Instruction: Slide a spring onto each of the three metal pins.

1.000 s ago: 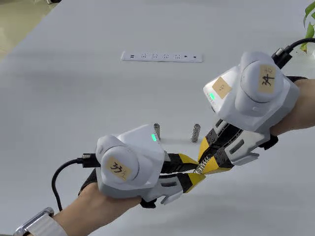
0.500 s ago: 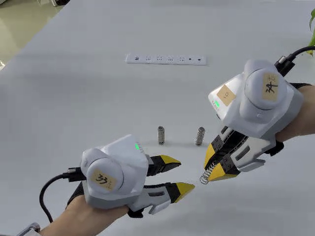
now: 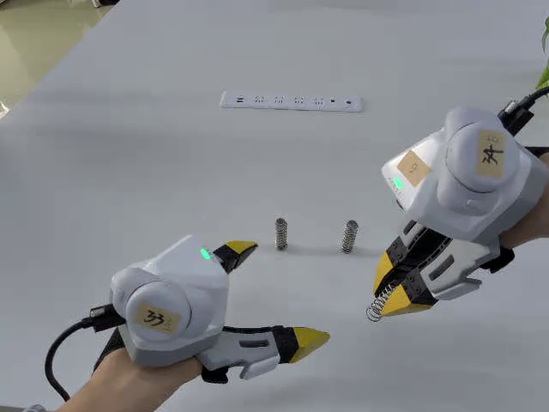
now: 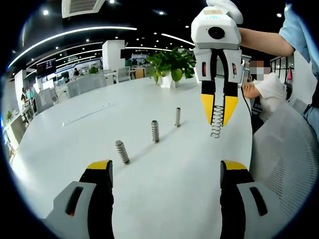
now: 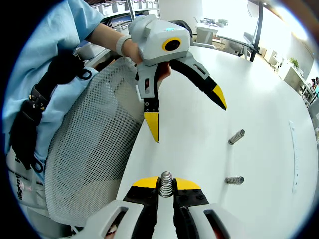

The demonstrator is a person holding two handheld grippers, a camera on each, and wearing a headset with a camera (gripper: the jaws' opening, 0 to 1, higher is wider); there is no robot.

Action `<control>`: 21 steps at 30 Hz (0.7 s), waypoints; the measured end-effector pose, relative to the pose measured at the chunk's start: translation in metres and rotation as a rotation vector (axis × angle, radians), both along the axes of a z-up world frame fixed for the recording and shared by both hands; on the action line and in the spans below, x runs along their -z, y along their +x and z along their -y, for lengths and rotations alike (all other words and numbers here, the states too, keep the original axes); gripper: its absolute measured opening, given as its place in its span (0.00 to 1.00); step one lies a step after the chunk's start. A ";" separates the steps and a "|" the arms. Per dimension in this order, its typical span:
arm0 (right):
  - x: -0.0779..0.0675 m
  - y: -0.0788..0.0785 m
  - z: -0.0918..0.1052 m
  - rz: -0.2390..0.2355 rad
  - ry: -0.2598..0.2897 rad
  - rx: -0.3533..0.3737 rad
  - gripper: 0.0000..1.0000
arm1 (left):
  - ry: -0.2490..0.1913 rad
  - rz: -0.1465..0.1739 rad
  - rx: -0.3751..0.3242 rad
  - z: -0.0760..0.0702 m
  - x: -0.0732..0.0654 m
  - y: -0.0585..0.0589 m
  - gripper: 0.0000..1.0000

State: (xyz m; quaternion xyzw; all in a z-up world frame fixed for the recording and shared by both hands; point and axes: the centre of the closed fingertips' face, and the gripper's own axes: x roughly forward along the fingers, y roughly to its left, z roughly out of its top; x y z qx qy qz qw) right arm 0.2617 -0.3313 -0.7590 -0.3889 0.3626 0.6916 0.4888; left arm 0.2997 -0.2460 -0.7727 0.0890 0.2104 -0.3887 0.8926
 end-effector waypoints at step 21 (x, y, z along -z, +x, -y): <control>-0.010 0.057 0.046 0.073 -0.072 0.085 0.07 | -0.029 -0.029 -0.002 -0.006 0.003 -0.001 0.99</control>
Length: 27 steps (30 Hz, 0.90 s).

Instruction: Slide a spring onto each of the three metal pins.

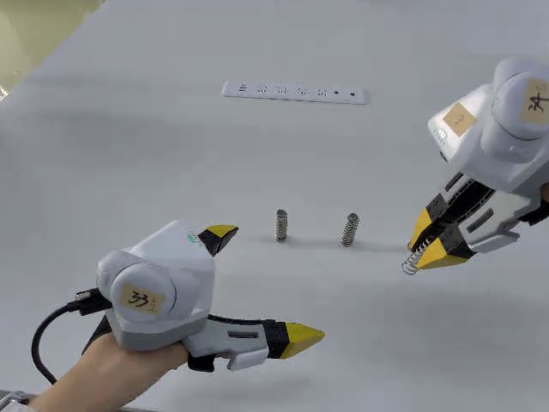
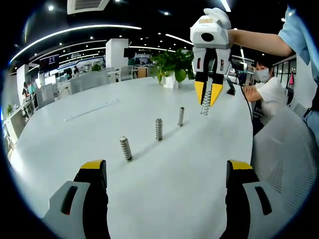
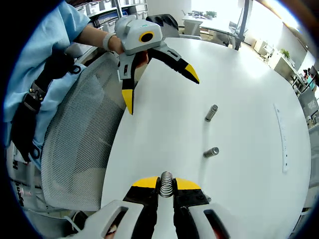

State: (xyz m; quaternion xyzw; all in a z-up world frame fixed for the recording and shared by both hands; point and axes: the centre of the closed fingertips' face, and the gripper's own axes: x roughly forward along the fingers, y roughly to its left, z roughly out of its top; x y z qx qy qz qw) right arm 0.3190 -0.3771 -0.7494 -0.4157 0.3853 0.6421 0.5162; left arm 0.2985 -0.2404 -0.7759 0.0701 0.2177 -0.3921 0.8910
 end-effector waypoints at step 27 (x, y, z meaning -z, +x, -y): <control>0.010 0.064 0.032 0.109 -0.136 0.002 0.07 | 0.000 -0.020 0.003 -0.003 0.005 0.004 0.98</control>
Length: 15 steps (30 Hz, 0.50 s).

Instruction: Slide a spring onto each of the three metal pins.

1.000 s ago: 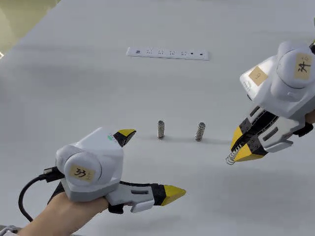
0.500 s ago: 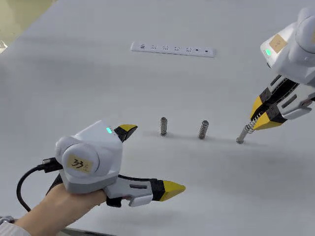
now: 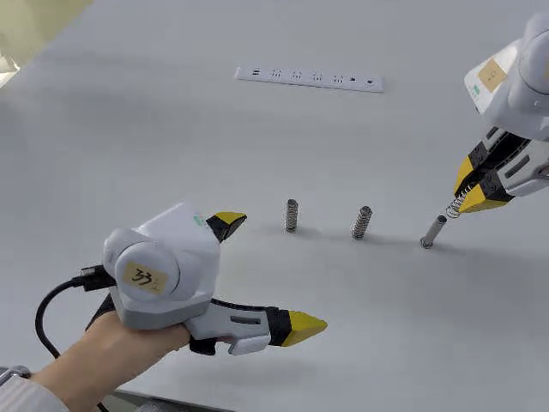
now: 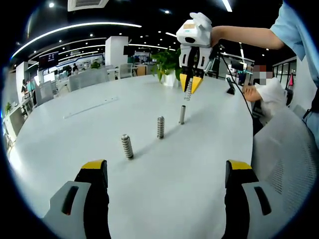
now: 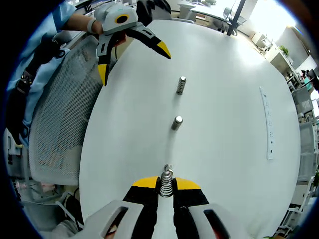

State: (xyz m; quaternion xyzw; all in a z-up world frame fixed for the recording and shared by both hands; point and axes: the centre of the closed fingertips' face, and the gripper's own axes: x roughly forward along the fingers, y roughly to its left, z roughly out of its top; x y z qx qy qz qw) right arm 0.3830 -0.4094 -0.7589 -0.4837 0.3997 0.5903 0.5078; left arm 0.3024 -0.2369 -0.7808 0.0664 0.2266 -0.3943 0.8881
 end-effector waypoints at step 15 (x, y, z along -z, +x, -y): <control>0.011 0.001 0.000 -0.006 -0.024 -0.016 0.07 | -0.011 -0.025 -0.005 0.001 0.004 -0.003 0.95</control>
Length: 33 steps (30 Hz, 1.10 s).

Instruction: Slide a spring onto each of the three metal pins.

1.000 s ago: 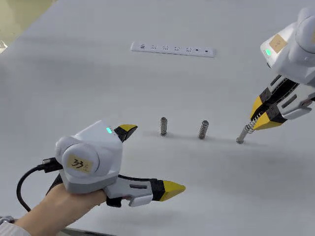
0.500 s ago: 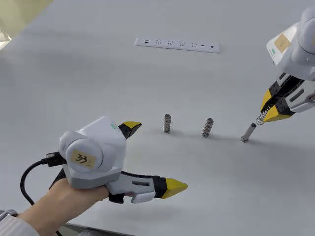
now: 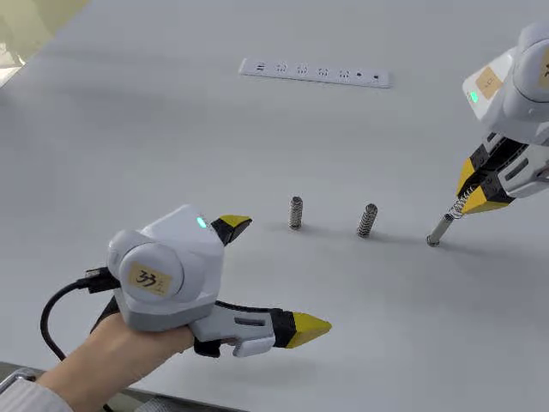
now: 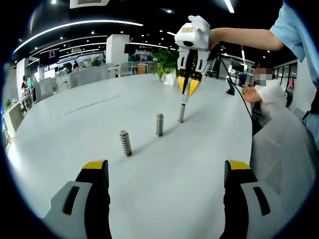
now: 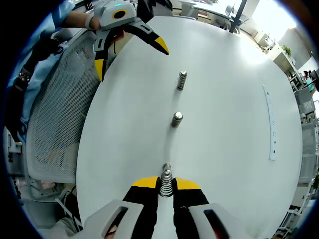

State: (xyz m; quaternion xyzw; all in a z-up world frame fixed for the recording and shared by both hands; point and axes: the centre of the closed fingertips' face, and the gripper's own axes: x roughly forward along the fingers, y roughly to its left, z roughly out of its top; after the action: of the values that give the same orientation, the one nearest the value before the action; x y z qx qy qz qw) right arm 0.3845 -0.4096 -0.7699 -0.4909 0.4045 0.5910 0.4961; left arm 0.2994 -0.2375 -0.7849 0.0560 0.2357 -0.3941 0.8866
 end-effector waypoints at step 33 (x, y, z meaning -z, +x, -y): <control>0.028 -0.001 -0.005 -0.018 -0.042 -0.025 0.07 | -0.006 -0.019 -0.022 -0.009 0.004 -0.001 0.93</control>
State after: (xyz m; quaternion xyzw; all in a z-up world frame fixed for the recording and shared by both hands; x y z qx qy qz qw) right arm 0.3831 -0.4045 -0.7975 -0.5009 0.4151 0.5928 0.4747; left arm 0.2981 -0.2287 -0.7891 0.0472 0.2437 -0.3855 0.8887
